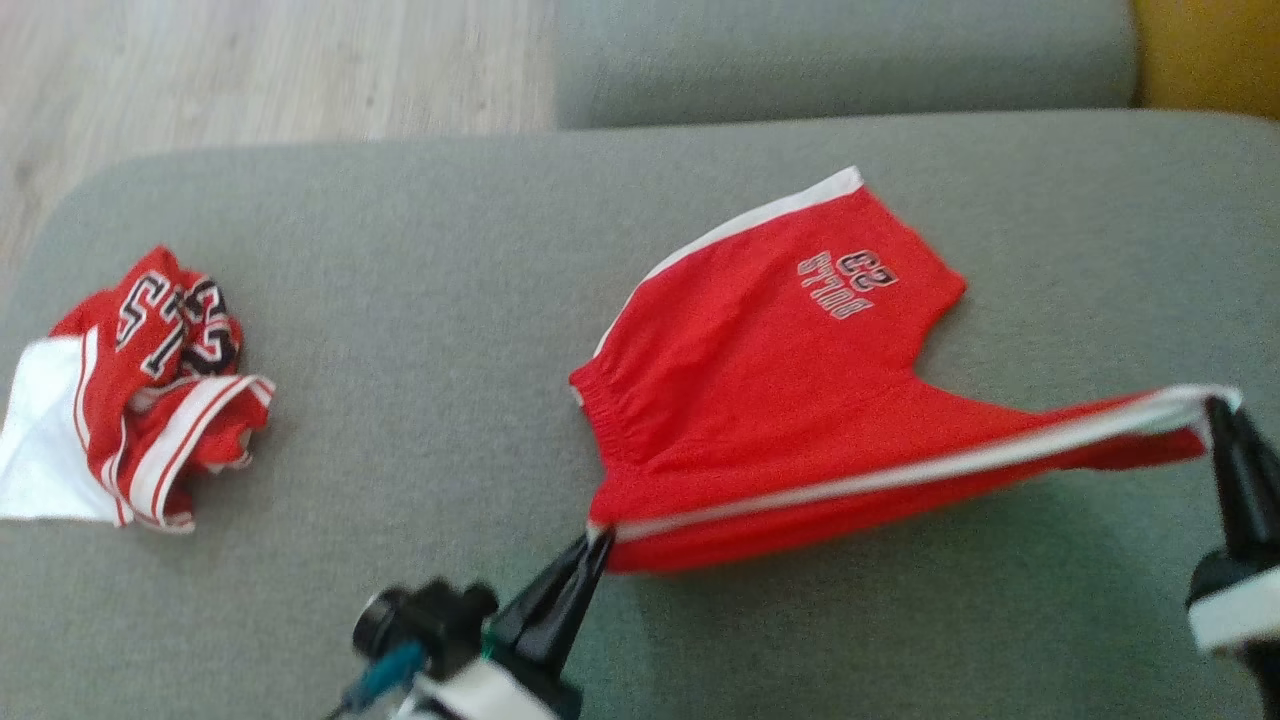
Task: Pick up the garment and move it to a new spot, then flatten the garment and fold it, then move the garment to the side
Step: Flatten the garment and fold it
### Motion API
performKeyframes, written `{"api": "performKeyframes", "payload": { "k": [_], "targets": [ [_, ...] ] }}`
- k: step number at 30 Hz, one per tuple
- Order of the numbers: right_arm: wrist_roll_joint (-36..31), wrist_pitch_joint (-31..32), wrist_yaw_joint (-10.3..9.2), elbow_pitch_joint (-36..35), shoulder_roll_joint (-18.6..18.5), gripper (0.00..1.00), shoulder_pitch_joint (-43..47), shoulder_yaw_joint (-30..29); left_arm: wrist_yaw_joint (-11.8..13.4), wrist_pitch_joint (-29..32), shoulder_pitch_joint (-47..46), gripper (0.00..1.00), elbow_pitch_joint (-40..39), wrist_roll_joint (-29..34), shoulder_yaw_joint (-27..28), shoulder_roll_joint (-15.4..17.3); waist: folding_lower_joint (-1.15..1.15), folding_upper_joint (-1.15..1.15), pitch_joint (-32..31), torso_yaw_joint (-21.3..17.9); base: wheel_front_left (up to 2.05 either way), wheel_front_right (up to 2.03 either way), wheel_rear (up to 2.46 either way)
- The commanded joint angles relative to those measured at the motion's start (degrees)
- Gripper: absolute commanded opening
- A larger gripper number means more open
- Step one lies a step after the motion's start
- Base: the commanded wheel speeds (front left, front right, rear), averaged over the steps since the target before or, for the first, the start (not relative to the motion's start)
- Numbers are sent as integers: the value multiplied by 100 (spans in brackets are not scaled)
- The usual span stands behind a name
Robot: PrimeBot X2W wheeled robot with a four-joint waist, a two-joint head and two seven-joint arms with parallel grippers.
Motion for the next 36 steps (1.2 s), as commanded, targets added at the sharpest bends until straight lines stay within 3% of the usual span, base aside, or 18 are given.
{"api": "performKeyframes", "payload": {
  "k": [1, 6, 15, 26, 34, 35, 36],
  "targets": [
    [-9, 43, -5, -222, -263, 0, -444, -33, 24, 26, -472, 0, -152, -99, 272, -52, 0, 0, 267, 146, 0, 0, 0],
    [-80, 339, -5, 113, -697, 0, -1295, 124, -35, 119, -1202, 0, 148, -362, 286, -432, 0, 0, 727, 296, 0, 0, 0],
    [-63, 649, -5, 1202, -1290, 0, -3086, 959, -44, 56, -2189, 0, 995, -556, 504, -739, 0, 0, 1393, 529, 0, 0, 0],
    [-26, 647, -5, 2573, -1583, 0, -4699, 2056, -67, -280, -3082, 0, 1916, -550, 508, -998, 0, 0, 1885, 836, 0, 0, 0],
    [10, 268, -5, 3503, -1523, 0, -5481, 2731, -89, -433, -3509, 0, 2429, -628, 385, -1106, 0, 0, 2094, 896, 0, 0, 0],
    [1, 158, -5, 3624, -1497, 33, -5558, 2760, -91, -447, -3538, 14, 2472, -638, 383, -1114, 0, 0, 2111, 892, 0, 0, 0],
    [-5, 58, -5, 3744, -1464, 72, -5625, 2803, -92, -460, -3561, 31, 2512, -644, 379, -1122, 0, 0, 2124, 889, 0, 0, 0]
  ]
}}
